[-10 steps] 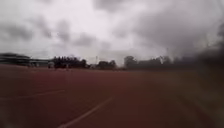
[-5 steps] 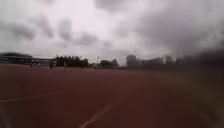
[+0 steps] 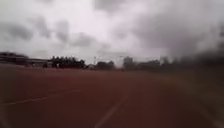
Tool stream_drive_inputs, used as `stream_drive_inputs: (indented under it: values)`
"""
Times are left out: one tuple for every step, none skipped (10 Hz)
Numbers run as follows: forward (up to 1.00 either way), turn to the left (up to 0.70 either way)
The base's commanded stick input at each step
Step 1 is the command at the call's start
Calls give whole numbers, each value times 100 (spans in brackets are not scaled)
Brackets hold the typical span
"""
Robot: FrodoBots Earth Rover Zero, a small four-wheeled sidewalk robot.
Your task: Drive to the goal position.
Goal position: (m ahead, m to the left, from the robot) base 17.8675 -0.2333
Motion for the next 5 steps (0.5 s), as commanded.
stream_drive_inputs:
  values:
    - [85, 0]
    - [85, 0]
    - [85, 0]
    - [85, 0]
    - [85, 0]
